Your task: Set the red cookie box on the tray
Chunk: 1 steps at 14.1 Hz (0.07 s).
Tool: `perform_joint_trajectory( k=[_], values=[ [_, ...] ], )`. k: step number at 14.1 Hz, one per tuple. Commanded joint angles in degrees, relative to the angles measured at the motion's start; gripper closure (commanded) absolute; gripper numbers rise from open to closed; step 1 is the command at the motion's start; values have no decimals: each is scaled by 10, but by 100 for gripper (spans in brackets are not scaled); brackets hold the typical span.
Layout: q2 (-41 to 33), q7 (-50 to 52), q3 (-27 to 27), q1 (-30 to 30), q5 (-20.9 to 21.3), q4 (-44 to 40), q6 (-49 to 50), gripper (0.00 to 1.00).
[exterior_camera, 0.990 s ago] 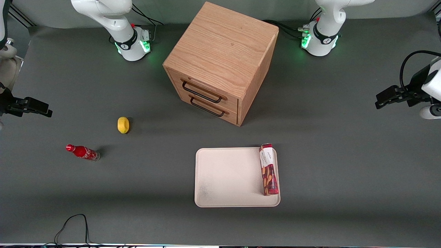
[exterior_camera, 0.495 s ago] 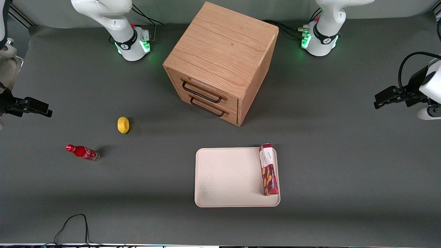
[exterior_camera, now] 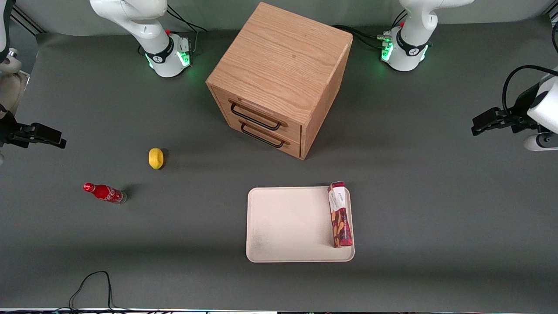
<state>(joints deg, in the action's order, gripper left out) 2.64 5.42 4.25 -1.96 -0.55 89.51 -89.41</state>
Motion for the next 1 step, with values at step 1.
perform_joint_trajectory(
  k=[1],
  values=[
    [-13, -10, -1, -1, 1, 9, 11, 0]
  ],
)
